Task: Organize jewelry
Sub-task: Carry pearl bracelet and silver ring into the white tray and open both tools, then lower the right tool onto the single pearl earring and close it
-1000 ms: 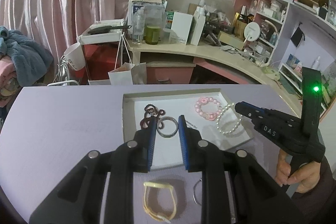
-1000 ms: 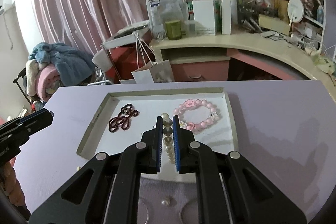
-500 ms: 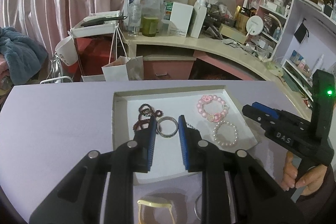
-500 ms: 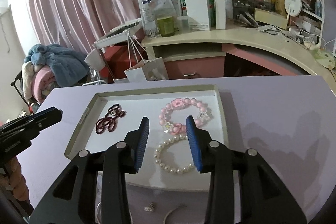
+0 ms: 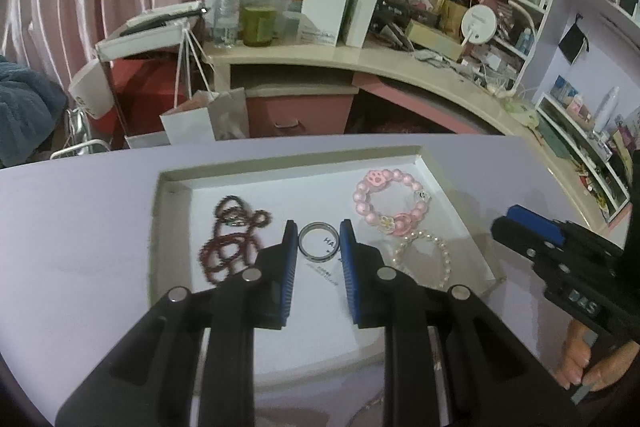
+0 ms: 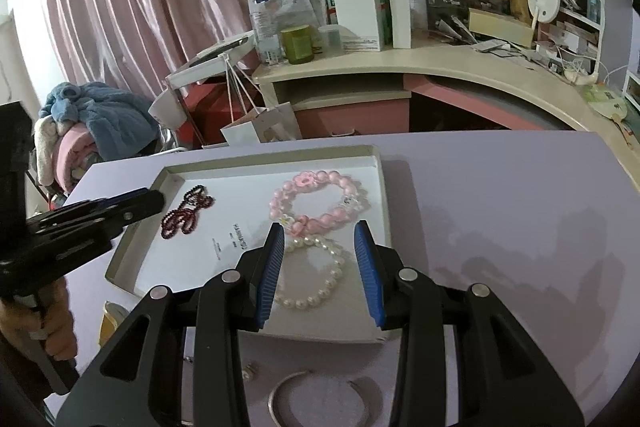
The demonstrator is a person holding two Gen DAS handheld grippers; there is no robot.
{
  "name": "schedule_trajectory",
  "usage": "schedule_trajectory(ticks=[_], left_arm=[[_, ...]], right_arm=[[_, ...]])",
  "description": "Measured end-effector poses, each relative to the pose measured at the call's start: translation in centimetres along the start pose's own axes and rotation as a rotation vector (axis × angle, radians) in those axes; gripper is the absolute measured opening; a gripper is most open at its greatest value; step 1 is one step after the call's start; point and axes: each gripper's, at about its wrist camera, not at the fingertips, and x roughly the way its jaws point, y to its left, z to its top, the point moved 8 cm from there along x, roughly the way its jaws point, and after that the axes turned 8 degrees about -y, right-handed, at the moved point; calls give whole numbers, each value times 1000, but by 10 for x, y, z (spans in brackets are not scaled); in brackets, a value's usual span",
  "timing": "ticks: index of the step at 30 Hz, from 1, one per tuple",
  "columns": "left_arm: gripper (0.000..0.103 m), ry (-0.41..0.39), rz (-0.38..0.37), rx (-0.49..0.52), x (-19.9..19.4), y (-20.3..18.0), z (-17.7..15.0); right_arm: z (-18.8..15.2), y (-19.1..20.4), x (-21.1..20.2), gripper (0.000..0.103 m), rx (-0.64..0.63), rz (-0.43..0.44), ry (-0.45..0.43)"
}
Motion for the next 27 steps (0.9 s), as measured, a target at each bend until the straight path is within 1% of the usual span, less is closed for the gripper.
schedule_trajectory(ticks=[4, 5, 6, 7, 8, 10, 13, 18, 20, 23, 27], left_arm=[[22, 28, 2, 9, 17, -9, -2], [24, 33, 6, 10, 20, -10, -3], [27, 32, 10, 8, 22, -11, -2], [39, 28, 11, 6, 22, -12, -1], [48, 18, 14, 4, 19, -11, 0], [49, -6, 16, 6, 11, -11, 3], [55, -37, 34, -1, -10, -1, 7], [61, -78, 63, -21, -49, 18, 6], [65, -99, 76, -26, -68, 26, 1], [67, -132, 104, -24, -99, 37, -10], [69, -154, 134, -30, -133, 49, -32]], right_arm=[[-2, -5, -1, 38, 5, 2, 2], [-3, -6, -2, 38, 6, 3, 2], [-3, -6, -2, 38, 8, 5, 2], [-4, -7, -4, 38, 10, 7, 1], [-4, -7, -5, 38, 12, 8, -1], [-5, -8, -9, 38, 15, 9, -5], [-7, -8, -17, 38, 20, 13, -13], [-10, 0, -39, 38, 24, 27, -35], [-13, 4, -50, 38, 21, 31, -45], [-20, 12, -65, 38, 6, 31, -60], [-33, 23, -83, 38, -6, 38, -63]])
